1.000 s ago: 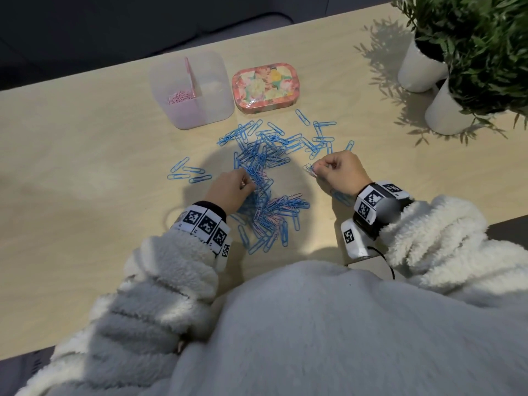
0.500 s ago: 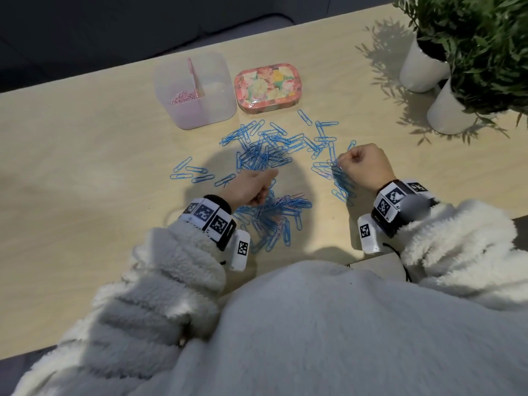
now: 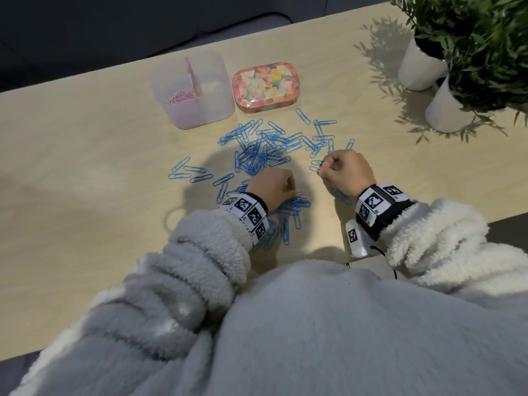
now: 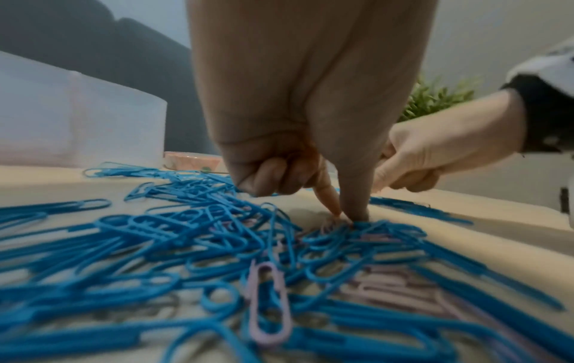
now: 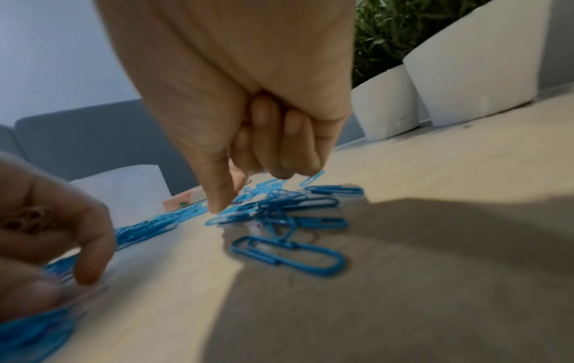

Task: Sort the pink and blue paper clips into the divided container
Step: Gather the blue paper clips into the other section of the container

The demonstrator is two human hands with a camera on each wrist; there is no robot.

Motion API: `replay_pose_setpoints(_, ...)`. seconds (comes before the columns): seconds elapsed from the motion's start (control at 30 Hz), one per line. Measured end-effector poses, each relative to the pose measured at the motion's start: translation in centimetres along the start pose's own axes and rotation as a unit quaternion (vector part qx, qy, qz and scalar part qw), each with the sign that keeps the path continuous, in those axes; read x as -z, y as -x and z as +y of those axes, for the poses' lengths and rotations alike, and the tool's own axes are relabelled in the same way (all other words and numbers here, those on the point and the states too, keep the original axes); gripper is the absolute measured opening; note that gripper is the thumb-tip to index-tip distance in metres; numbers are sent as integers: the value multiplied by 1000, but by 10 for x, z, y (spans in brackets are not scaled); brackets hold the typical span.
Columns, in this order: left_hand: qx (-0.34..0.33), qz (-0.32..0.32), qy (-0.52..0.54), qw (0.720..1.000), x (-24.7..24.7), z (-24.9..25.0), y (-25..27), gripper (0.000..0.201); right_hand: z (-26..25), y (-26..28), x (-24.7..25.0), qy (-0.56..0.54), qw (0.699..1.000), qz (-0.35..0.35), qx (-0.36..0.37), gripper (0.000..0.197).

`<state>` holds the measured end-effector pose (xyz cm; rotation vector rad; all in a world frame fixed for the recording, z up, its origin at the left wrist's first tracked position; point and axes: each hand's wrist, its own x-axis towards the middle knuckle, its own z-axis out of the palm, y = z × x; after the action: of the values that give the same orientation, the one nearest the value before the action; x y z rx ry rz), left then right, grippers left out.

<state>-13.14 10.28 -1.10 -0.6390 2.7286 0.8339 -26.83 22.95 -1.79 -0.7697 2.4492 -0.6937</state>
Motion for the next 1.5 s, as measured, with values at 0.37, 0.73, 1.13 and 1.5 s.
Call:
replay_pose_setpoints(0.37,66,31,243,967,17,-11,1,12,-9,14,-9,-345,928,-128,-61,31)
replay_pose_setpoints(0.73,151,-19,620,770,31,-43,21,22,-24,28,-22,84,965,-194,156,14)
replay_pose_setpoints(1.13,157,-56,457,873,18,-26,27,26,-4,6,20,121,988,-62,79,21)
replay_pose_setpoints(1.5,-63,-39,-6,997,-11,-17,27,18,12,73,-2,136,964,-186,131,15)
